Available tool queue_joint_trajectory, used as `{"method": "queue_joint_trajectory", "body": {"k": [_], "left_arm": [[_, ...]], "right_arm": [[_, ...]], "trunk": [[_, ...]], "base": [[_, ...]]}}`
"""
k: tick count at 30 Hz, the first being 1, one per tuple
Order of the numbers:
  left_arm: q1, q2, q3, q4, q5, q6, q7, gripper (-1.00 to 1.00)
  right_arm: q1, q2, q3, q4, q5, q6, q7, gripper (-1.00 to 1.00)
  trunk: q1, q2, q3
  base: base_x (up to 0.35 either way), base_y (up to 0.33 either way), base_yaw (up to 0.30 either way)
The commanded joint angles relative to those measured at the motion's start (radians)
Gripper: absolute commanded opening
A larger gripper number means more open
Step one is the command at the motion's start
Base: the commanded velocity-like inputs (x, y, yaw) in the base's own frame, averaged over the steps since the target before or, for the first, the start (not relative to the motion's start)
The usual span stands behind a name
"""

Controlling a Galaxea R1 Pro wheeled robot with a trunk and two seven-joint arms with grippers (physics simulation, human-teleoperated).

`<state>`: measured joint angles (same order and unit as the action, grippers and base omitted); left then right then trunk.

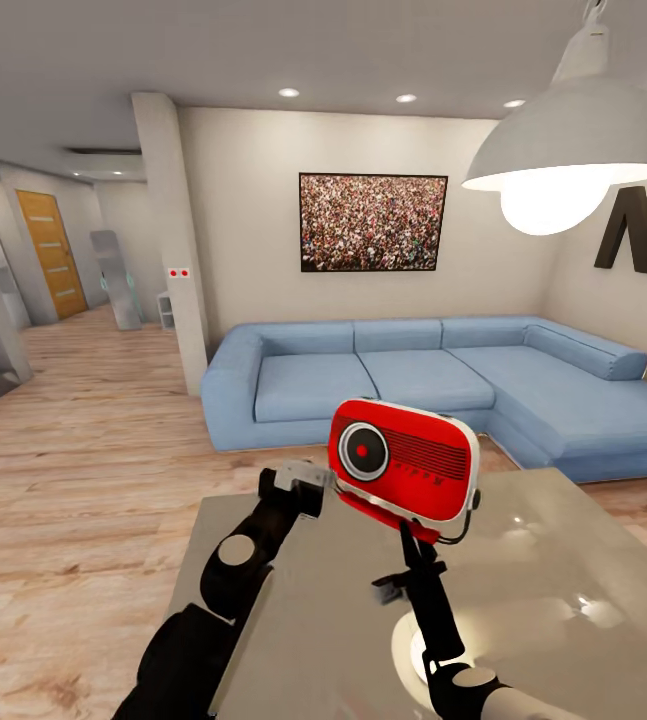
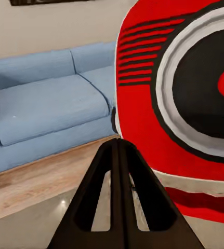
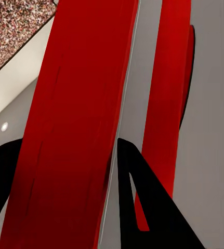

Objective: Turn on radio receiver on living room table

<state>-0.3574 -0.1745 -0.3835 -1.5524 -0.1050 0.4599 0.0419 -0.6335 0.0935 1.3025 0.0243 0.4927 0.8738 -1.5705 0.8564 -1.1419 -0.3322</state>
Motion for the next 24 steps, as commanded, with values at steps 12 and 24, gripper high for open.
{"method": "queue_joint_trajectory", "body": {"k": [12,24], "left_arm": [[-0.028,0.000,0.000,0.000,0.146,0.052,-0.025,-1.00],[-0.028,0.000,0.000,0.004,0.221,0.051,-0.049,-1.00]], "right_arm": [[0.000,0.004,0.003,-0.001,0.104,-0.001,0.000,-1.00],[0.000,0.012,0.003,-0.004,0.109,-0.001,0.000,-1.00]], "trunk": [[0.000,0.000,0.000],[0.000,0.000,0.000]], "base": [[0.000,0.000,0.000],[0.000,0.000,0.000]]}}
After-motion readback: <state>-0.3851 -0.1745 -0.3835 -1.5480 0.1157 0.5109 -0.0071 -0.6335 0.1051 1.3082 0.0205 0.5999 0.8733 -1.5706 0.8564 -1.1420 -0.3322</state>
